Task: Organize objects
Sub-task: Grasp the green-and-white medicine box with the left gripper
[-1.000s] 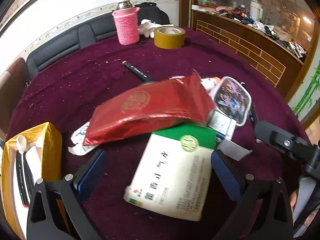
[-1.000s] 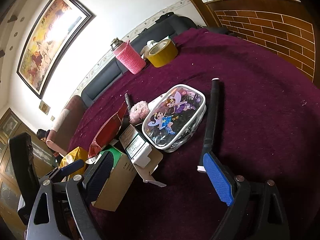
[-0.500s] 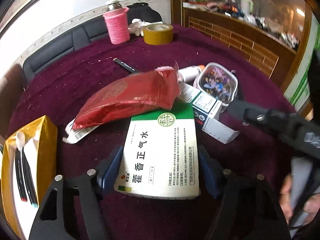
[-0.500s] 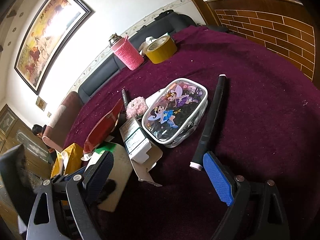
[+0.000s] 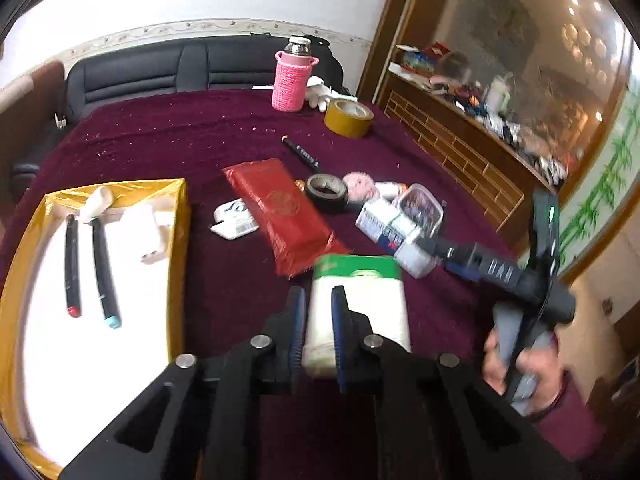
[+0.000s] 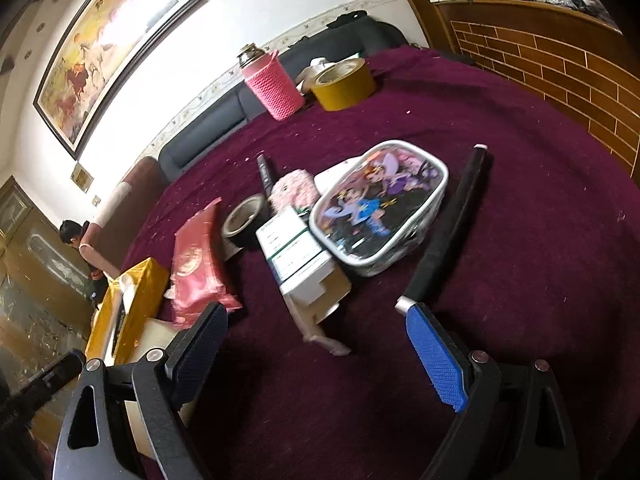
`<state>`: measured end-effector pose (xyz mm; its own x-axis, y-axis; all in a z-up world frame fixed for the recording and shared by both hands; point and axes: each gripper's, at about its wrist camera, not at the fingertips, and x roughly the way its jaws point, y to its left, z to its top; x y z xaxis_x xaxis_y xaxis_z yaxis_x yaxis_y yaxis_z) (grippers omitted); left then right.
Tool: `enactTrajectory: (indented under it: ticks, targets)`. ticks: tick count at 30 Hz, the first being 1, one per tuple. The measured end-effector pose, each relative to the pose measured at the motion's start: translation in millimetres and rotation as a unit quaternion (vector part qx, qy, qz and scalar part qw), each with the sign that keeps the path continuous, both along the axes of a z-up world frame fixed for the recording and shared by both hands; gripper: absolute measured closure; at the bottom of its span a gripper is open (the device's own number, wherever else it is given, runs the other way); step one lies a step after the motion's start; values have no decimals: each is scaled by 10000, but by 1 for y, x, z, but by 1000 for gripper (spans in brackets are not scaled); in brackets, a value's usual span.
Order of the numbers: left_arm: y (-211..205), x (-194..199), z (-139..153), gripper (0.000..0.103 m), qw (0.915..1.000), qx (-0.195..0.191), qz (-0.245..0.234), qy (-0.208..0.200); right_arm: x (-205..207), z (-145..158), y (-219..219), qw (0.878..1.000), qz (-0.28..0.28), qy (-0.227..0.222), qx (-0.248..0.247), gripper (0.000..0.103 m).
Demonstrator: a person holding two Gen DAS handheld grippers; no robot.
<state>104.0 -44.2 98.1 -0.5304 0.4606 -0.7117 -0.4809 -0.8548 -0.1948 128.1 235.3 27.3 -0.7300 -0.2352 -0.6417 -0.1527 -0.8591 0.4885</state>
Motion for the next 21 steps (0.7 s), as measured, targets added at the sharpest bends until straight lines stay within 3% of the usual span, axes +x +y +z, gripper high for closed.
enactTrajectory:
  ticks: [1, 2, 4, 7, 11, 16, 17, 19, 21]
  targets:
    - [0, 5, -2, 70, 9999, -106, -38, 90, 1, 3, -2, 10000, 23, 3, -15, 9]
    - [3, 11, -3, 43, 9994, -241, -92, 222, 1, 7, -5, 10000, 61, 11, 5, 9]
    - [8, 20, -3, 25, 9984, -333, -169, 430, 1, 13, -10, 9999, 138, 11, 32, 9]
    - [20, 22, -4, 14, 9982, -242, -266, 488, 4, 19, -16, 9998, 169, 18, 43, 9]
    - [47, 5, -24, 12, 9987, -382, -262, 219, 7, 19, -13, 9999, 67, -55, 106, 9]
    - [99, 1, -59, 12, 9921, -1056, -639, 211, 12, 20, 1, 9998, -100, -122, 73, 9]
    - [107, 1, -65, 16, 9903, -1175, -703, 223, 12, 21, 3, 9998, -123, -125, 95, 9]
    - [114, -2, -75, 34, 9895, -1278, -674, 75, 12, 22, 5, 9997, -118, -143, 150, 9]
    - [107, -6, -74, 35, 9927, -1051, -589, -80, 11, 22, 3, 9996, -49, -166, 236, 9]
